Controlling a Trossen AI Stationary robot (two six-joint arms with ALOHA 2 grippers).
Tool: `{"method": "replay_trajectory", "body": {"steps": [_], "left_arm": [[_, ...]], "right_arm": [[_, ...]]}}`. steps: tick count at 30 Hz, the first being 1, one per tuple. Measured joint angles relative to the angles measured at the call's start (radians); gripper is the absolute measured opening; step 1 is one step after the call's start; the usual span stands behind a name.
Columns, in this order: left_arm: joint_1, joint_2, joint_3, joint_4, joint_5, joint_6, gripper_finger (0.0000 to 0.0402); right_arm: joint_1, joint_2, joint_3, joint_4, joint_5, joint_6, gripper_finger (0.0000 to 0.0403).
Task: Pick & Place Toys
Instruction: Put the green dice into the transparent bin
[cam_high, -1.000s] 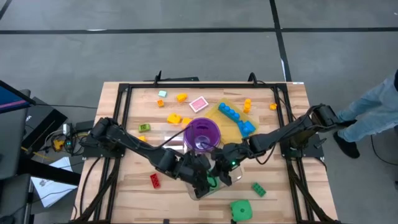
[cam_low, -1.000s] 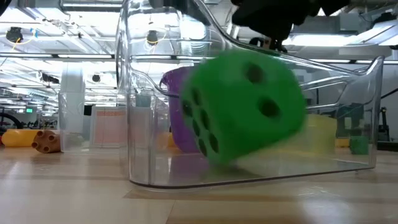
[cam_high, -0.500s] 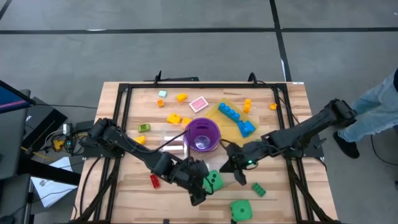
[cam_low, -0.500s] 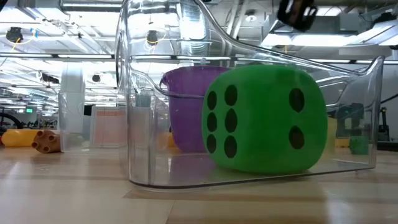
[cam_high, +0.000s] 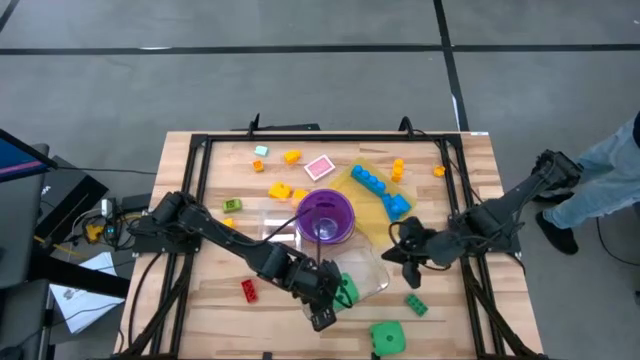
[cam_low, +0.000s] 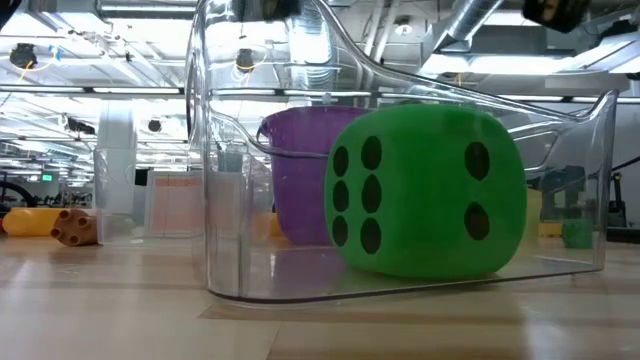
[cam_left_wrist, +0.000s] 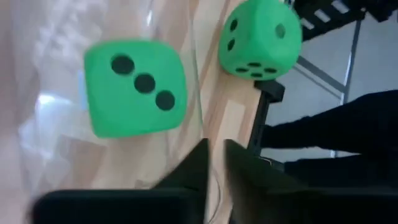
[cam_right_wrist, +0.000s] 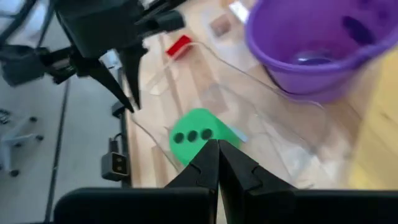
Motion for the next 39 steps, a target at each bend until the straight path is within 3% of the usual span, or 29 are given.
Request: {"method": "replay_trajectory", "body": {"steps": [8,22,29,39], "left_arm": [[0.019,0.064,-0.001,-0.021,0.015,-0.01,0.0002],[0.04,0.16,0.0,-0.027,0.084,-0.001,0.0],[0.065,0.151,0.0,0.065,-0.076,0.006,0.0],[0.098,0.147,0.0,0.12,-0.081,0.036,0.0]], "right_arm": [[0.099,-0.055,0.0,-0.139,0.12,0.129,0.0],[0.174,-0.071,0.0,-0.18,0.17,0.21,0.0],[0.179,-0.071,0.0,-0.178,0.171,0.22,0.0],[0.179,-0.074,0.0,-0.175,0.18,0.22,0.0]]}}
